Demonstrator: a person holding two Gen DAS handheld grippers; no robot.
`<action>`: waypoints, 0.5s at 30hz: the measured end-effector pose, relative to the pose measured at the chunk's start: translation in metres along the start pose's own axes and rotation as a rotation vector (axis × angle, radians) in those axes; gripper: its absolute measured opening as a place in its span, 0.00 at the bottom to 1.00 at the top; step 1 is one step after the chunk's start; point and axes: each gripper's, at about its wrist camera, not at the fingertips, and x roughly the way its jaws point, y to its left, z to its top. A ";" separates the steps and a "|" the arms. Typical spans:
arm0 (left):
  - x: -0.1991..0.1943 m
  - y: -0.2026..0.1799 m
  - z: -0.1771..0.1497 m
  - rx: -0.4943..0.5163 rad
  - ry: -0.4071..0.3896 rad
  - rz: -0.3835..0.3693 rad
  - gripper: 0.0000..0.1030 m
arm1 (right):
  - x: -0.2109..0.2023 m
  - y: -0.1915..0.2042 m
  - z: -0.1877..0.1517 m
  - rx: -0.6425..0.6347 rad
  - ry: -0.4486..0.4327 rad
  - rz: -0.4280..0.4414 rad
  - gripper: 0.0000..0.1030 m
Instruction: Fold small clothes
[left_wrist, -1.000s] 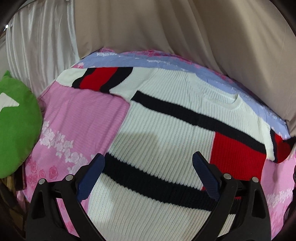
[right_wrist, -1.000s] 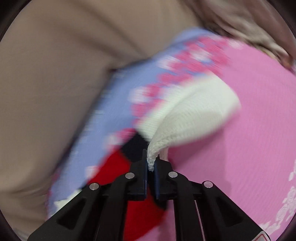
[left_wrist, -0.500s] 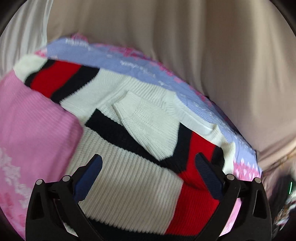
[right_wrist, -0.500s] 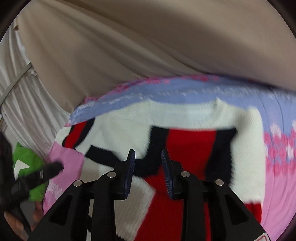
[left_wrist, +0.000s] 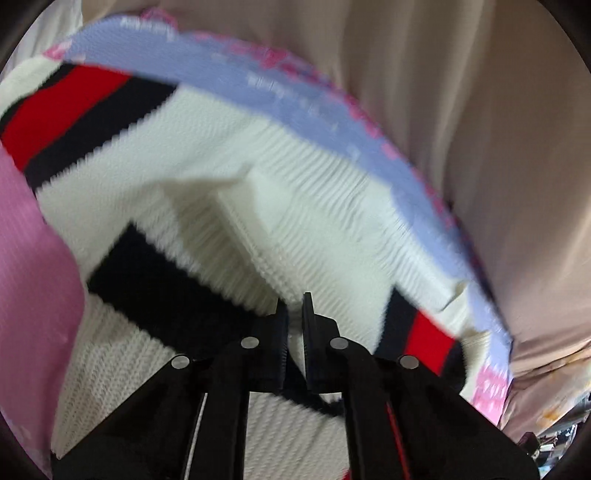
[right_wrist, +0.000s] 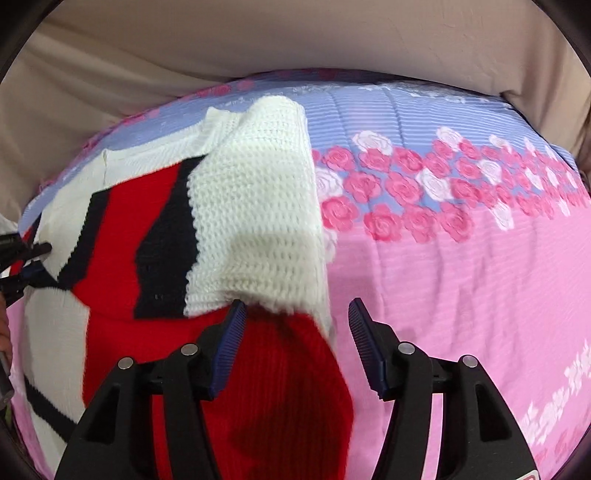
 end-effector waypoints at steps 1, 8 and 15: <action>-0.007 -0.002 0.002 0.008 -0.024 -0.018 0.05 | -0.001 -0.003 0.004 0.017 -0.007 0.016 0.16; 0.026 -0.011 -0.027 0.088 0.058 0.052 0.05 | 0.007 -0.072 -0.010 0.298 -0.002 0.083 0.12; 0.016 -0.002 -0.024 0.041 0.053 0.016 0.06 | -0.039 -0.065 0.011 0.292 -0.119 0.127 0.40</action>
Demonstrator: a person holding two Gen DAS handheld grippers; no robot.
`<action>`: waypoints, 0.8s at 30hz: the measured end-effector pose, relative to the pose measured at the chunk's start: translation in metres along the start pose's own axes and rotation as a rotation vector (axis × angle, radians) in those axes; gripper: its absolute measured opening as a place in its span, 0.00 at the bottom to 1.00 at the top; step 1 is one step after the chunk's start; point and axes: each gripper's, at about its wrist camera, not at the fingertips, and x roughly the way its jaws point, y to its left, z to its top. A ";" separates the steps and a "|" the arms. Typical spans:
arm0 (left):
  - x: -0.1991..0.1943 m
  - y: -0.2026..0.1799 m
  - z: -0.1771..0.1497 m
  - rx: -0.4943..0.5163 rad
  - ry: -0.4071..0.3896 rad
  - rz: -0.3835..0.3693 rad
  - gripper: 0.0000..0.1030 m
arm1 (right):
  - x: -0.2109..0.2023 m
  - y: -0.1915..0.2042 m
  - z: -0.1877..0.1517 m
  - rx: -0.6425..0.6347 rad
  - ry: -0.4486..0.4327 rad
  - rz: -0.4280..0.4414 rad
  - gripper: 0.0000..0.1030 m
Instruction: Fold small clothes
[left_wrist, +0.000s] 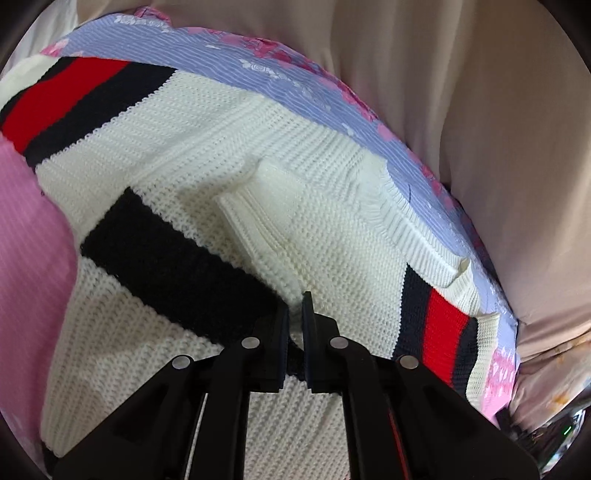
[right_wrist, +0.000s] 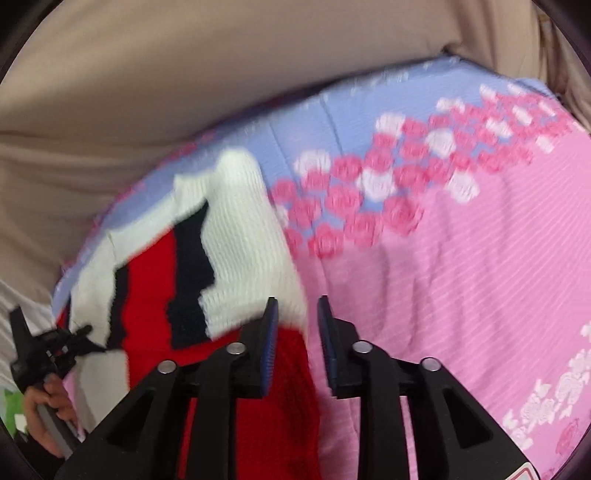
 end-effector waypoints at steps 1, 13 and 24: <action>0.001 0.000 -0.001 0.003 0.005 0.004 0.06 | 0.000 0.005 0.007 0.006 -0.011 0.023 0.52; 0.008 -0.003 -0.002 0.053 0.019 0.024 0.06 | 0.084 0.027 0.066 -0.001 0.046 0.055 0.13; 0.008 0.001 -0.006 0.066 -0.004 0.010 0.07 | 0.033 0.028 0.042 -0.049 0.015 0.106 0.07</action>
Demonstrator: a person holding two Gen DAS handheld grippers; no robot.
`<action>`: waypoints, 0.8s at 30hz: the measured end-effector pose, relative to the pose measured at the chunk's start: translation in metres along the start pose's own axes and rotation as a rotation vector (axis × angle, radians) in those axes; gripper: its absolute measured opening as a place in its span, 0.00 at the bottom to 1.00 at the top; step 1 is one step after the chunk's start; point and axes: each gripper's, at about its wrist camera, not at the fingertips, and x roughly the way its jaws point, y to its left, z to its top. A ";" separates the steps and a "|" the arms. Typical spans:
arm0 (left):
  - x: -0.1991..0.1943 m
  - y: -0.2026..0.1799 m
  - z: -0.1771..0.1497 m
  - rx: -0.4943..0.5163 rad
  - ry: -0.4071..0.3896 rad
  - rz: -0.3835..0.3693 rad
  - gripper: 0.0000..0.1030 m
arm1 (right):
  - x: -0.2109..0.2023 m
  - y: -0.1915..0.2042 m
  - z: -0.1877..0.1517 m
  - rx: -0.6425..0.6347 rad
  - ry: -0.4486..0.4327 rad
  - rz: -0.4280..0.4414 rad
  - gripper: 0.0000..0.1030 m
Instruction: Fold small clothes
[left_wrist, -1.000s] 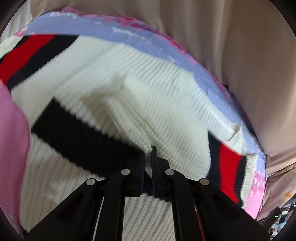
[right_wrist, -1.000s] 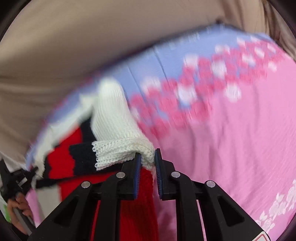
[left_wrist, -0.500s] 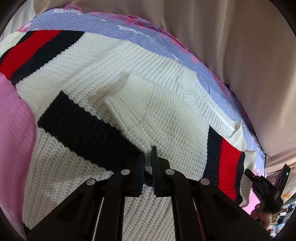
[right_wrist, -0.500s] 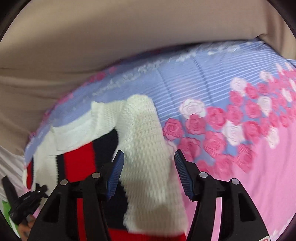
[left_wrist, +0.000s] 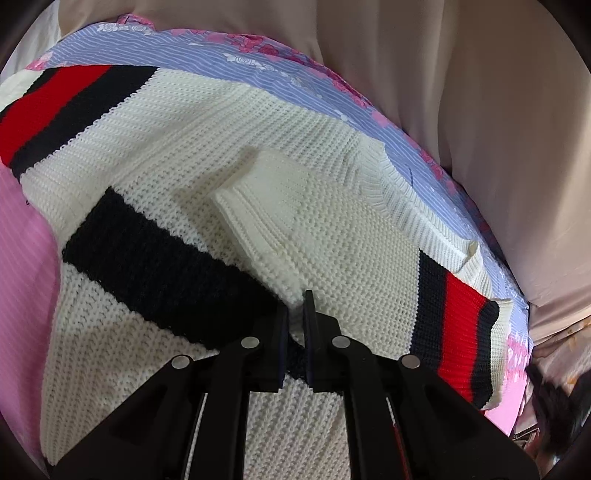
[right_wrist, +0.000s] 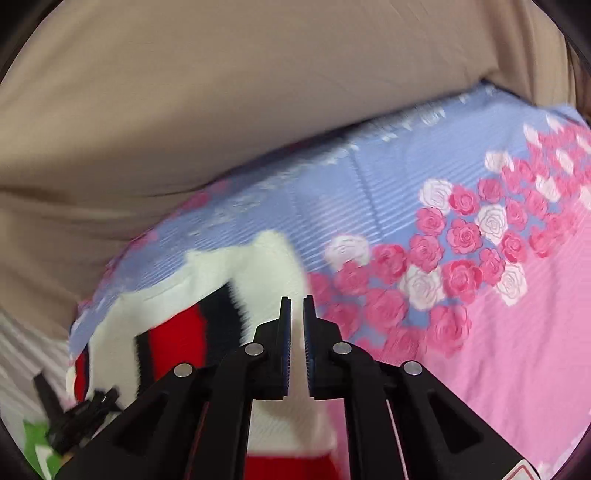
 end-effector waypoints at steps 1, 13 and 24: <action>-0.001 0.001 -0.001 0.000 -0.001 0.000 0.08 | -0.001 0.012 -0.014 -0.043 0.024 0.005 0.06; -0.107 0.181 0.070 -0.428 -0.258 0.008 0.39 | 0.005 0.042 -0.047 -0.224 0.103 -0.175 0.08; -0.112 0.362 0.145 -0.785 -0.348 0.136 0.06 | -0.019 0.069 -0.113 -0.176 0.217 -0.165 0.23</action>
